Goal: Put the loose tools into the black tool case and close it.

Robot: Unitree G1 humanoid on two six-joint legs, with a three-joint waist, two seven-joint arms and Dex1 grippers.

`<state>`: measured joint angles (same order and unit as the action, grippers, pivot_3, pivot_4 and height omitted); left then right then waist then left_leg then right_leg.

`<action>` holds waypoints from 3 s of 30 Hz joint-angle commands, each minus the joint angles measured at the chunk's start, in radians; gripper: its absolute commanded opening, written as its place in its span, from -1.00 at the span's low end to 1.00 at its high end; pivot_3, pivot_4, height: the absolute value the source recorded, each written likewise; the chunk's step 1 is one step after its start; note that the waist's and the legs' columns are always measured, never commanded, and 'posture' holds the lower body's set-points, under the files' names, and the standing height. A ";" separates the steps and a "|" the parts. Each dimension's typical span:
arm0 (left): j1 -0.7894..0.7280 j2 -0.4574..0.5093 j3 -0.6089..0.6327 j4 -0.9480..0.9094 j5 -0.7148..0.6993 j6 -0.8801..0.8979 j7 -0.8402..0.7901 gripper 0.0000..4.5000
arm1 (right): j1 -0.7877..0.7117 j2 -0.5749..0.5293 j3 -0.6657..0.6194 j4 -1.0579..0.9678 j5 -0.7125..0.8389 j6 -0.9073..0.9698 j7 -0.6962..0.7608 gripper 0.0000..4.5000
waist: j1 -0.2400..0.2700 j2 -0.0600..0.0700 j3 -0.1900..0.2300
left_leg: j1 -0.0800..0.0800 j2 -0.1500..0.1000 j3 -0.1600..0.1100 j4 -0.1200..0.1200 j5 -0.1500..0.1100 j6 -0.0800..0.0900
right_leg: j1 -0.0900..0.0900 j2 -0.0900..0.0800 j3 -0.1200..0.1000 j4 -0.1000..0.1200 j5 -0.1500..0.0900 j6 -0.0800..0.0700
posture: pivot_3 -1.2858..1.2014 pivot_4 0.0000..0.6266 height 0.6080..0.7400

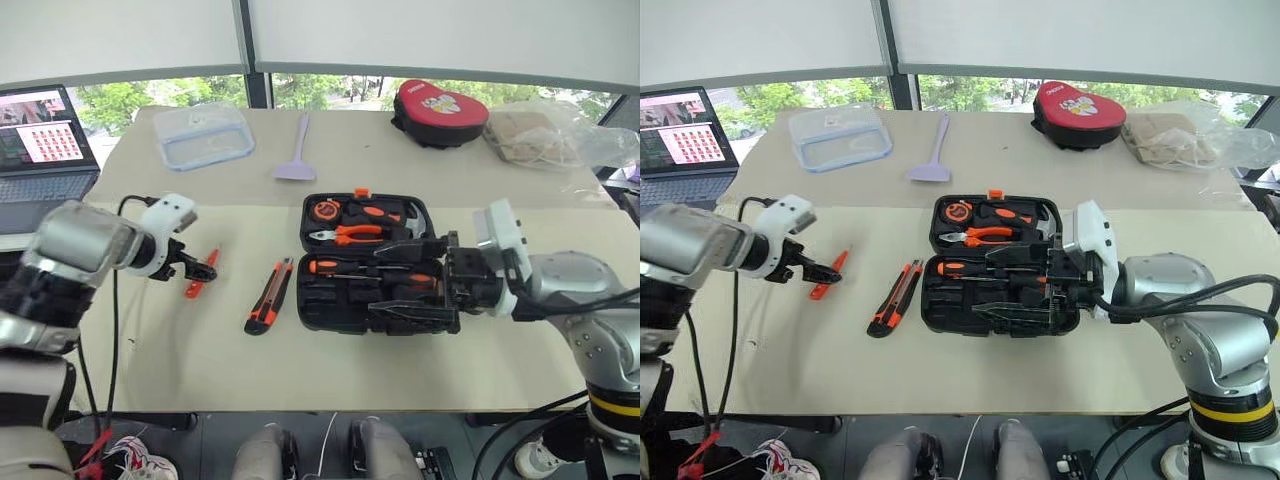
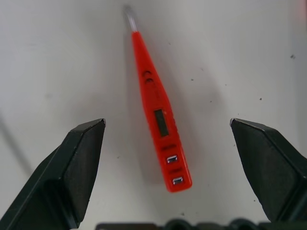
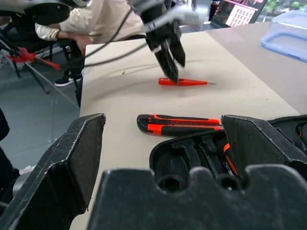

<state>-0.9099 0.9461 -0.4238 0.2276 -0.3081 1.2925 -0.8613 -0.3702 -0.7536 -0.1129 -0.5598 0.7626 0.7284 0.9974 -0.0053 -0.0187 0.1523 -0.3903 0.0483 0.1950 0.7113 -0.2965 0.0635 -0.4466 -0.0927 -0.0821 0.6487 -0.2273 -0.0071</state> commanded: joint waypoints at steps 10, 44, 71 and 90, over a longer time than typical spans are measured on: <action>-0.094 -0.090 -0.101 0.277 0.152 -0.178 -0.172 -0.37 | 0.062 -0.026 -0.068 -0.088 0.049 -0.013 -0.114 1.00 | 0.014 0.000 0.000 | 0.001 0.000 0.000 0.002 0.000 0.001 | 0.001 -0.001 0.002 0.001 0.000 0.000 | 0.03 -0.52 0.87; -0.326 -0.581 -0.232 0.289 0.410 -0.745 -0.573 -0.82 | 0.446 -0.179 -0.311 -0.057 -0.063 -0.013 -0.117 1.00 | 0.018 -0.004 0.002 | -0.010 0.001 -0.007 0.016 -0.004 0.008 | 0.000 -0.001 -0.001 0.000 0.002 0.005 | 0.03 -0.52 0.87; -0.316 -0.669 -0.239 0.377 0.496 -0.732 -0.636 -0.09 | 0.467 -0.121 -0.323 -0.093 -0.048 -0.022 -0.177 1.00 | 0.023 -0.003 0.001 | -0.012 0.000 -0.017 0.020 -0.006 0.013 | 0.006 -0.005 -0.007 -0.001 0.002 0.005 | 0.03 -0.52 0.87; 0.012 -0.606 0.176 0.075 0.210 -0.805 -0.409 -0.62 | 0.426 -0.149 -0.308 -0.044 -0.055 -0.008 -0.140 1.00 | 0.022 -0.003 0.001 | -0.014 -0.001 -0.021 0.024 -0.005 0.012 | 0.008 -0.006 -0.011 -0.001 0.002 0.007 | 0.03 -0.52 0.87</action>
<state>-0.9010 0.3589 -0.2832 0.2992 -0.0825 0.5462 -1.3297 0.0643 -0.8860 -0.4006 -0.5957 0.6925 0.7242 0.8493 0.0162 -0.0213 0.1536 -0.4042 0.0471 0.1737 0.7352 -0.3016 0.0757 -0.4389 -0.0985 -0.0937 0.6481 -0.2250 -0.0002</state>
